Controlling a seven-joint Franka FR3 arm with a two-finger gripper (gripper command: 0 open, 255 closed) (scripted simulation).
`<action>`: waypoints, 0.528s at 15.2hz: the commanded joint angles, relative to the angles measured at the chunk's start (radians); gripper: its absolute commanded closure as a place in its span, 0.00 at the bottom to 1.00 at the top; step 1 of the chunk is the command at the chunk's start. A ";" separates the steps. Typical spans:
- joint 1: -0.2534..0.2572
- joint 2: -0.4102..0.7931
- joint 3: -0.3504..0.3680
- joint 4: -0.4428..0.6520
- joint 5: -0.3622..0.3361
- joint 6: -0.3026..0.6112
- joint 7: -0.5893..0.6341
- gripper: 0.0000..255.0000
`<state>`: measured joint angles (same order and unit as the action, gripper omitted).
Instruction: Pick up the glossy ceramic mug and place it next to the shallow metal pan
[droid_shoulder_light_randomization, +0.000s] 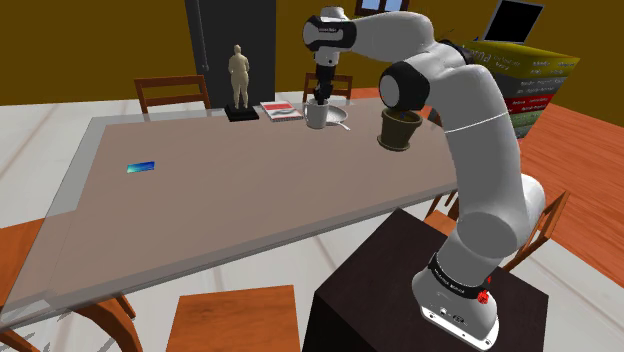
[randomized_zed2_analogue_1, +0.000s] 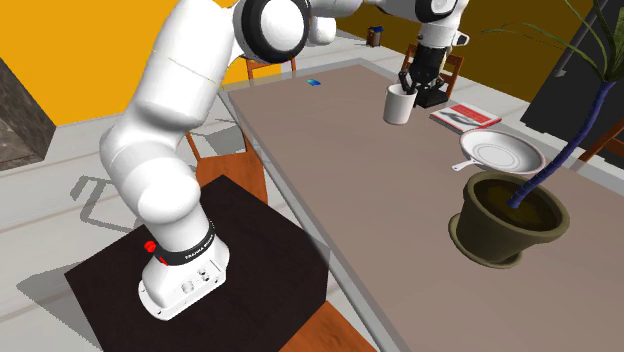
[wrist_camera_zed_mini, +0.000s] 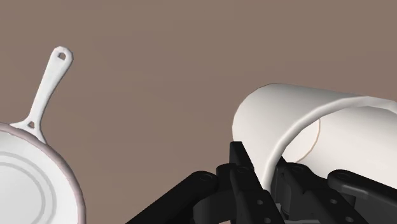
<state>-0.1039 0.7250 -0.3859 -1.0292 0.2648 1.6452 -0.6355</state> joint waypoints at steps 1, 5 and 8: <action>-0.051 0.163 0.025 0.282 0.026 -0.111 0.038 1.00; -0.063 0.219 0.037 0.343 0.031 -0.112 0.050 1.00; -0.046 0.197 0.033 0.258 0.029 -0.053 0.040 1.00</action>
<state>-0.1532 0.9226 -0.3529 -0.7562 0.2939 1.5771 -0.5942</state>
